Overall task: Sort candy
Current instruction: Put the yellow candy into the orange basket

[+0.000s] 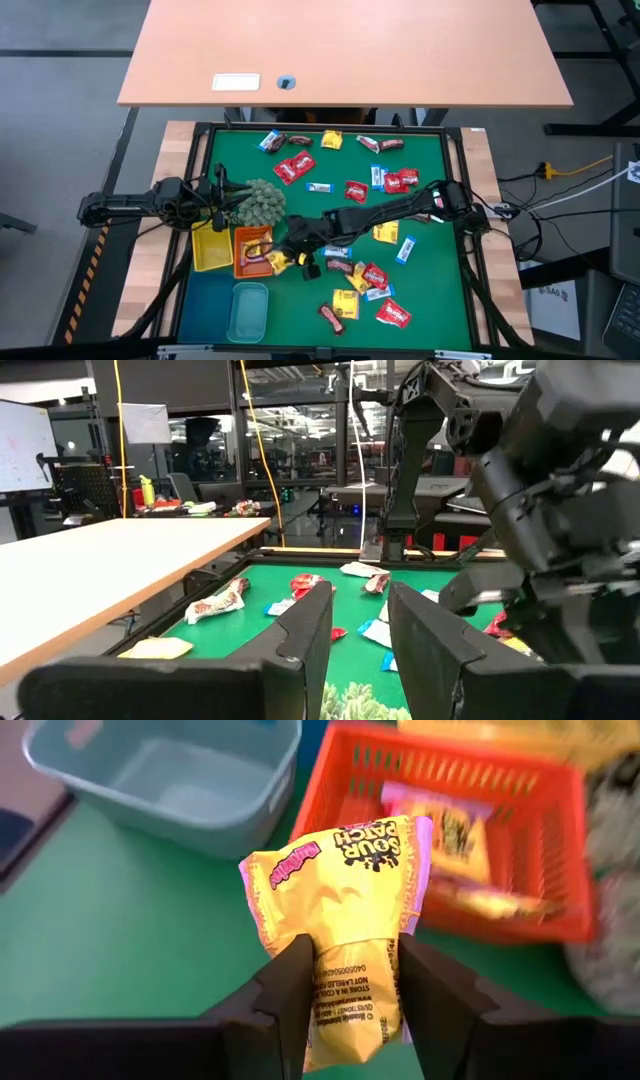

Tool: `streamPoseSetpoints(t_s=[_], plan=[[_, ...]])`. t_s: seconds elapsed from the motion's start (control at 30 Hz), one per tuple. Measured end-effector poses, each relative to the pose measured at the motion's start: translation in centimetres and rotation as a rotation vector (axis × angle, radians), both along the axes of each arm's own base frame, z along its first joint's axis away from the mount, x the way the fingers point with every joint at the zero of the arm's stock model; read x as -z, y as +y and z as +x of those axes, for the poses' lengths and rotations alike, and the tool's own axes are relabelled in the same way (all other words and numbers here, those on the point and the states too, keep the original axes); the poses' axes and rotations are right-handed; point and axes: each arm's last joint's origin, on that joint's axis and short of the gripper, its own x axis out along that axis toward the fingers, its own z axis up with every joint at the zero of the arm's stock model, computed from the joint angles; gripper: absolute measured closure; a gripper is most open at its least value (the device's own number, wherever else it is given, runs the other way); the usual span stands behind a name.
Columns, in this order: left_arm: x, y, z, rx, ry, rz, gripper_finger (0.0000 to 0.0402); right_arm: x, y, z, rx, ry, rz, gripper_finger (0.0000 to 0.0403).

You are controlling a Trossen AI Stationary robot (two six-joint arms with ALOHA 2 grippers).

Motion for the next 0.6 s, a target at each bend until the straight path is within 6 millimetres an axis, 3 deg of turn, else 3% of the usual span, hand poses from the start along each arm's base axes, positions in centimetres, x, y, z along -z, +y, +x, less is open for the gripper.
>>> streamPoseSetpoints(t_s=[0.2, 0.6], plan=[[0.0, 0.0, 0.0, 0.0, 0.0, 0.0, 0.0305, -0.8, 0.1, 1.1, 0.019, -0.156, 0.005, 0.0265], [0.0, 0.0, 0.0, -0.003, 0.002, 0.0, 0.0305, 1.1, 0.5, 3.3, 0.016, -0.369, 0.026, 0.0265]])
